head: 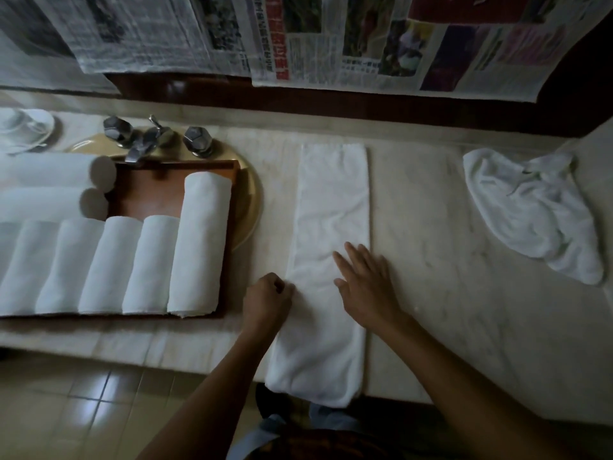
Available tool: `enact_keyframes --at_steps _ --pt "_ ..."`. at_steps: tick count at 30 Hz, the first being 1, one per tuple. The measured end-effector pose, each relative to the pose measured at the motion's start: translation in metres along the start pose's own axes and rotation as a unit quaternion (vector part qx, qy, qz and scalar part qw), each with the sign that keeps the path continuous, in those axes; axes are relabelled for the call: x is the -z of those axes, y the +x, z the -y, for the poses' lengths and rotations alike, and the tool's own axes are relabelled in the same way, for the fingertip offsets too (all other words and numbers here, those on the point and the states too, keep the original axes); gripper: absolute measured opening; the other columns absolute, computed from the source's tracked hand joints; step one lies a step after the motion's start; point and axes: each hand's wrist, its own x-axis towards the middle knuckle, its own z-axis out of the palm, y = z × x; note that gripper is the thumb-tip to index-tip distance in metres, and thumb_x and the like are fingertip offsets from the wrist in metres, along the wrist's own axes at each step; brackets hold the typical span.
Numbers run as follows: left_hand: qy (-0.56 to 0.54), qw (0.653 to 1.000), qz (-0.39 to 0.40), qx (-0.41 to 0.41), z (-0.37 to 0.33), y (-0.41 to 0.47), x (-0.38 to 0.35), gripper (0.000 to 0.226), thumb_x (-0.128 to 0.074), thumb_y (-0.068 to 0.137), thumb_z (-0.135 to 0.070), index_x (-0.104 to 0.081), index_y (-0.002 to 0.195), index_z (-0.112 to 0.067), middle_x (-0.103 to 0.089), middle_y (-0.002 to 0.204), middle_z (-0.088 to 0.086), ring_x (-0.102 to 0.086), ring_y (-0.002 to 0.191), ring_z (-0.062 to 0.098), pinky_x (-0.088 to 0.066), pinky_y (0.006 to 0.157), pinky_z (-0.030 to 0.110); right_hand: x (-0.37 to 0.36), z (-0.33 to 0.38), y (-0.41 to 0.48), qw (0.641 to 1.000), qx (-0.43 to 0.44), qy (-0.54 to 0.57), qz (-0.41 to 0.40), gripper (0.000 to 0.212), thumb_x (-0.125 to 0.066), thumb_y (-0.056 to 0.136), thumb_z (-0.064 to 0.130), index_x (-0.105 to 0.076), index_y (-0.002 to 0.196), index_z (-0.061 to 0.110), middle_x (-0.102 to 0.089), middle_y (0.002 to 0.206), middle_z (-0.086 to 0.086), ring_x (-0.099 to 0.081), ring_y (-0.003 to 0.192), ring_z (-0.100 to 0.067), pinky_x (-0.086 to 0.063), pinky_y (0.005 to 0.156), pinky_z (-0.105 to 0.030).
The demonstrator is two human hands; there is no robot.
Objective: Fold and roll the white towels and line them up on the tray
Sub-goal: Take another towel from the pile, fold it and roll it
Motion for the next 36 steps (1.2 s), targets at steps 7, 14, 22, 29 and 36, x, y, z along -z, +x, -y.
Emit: enact_keyframes --at_steps 7,14,22,29,36 --pt "0.089 0.966 -0.104 -0.220 -0.002 -0.033 -0.035 0.021 -0.064 0.096 -0.018 -0.062 0.117 -0.017 -0.058 0.113 0.001 -0.051 0.095 0.017 -0.048 0.078 0.034 0.013 -0.008 0.036 0.995 0.083 0.045 -0.024 0.055 -0.047 0.105 0.030 -0.037 0.158 0.022 -0.021 0.169 -0.009 -0.015 0.157 -0.032 -0.020 0.123 -0.053" --pt "0.183 0.935 -0.013 -0.302 0.018 -0.027 -0.075 0.063 -0.030 0.108 -0.040 -0.014 0.166 -0.020 -0.007 0.173 0.008 0.001 0.160 0.027 0.000 0.128 0.049 0.007 -0.005 0.133 0.987 0.143 -0.047 0.058 0.058 -0.037 0.106 0.049 -0.021 0.161 0.040 -0.009 0.172 0.005 -0.006 0.159 -0.024 -0.013 0.122 -0.063" --pt "0.217 0.932 0.003 -0.291 0.019 -0.029 -0.077 0.065 -0.034 0.109 -0.047 -0.007 0.166 -0.031 0.002 0.174 0.003 0.006 0.160 0.025 -0.002 0.128 0.050 0.034 -0.004 0.248 0.997 -0.010 -0.023 0.079 0.061 -0.016 0.103 0.062 -0.007 0.161 0.045 0.007 0.172 0.007 0.010 0.158 -0.026 0.003 0.120 -0.068" --pt "0.210 0.933 0.004 -0.292 0.018 -0.029 -0.076 0.065 -0.037 0.109 -0.047 -0.012 0.166 -0.030 -0.002 0.174 0.004 0.001 0.160 0.026 -0.008 0.128 0.052 0.049 -0.014 0.284 0.994 -0.030 -0.011 0.105 0.064 -0.022 0.104 0.061 -0.006 0.163 0.039 0.008 0.172 0.008 0.011 0.158 -0.029 0.000 0.119 -0.070" --pt "0.217 0.930 0.025 -0.295 0.018 -0.027 -0.072 0.064 -0.030 0.109 -0.050 -0.008 0.166 -0.031 0.004 0.174 0.004 0.006 0.160 0.026 0.000 0.128 0.050 0.029 0.011 0.156 0.994 0.097 0.039 0.044 0.064 -0.041 0.101 0.056 -0.029 0.160 0.034 -0.014 0.171 -0.002 -0.005 0.158 -0.029 -0.011 0.124 -0.061"
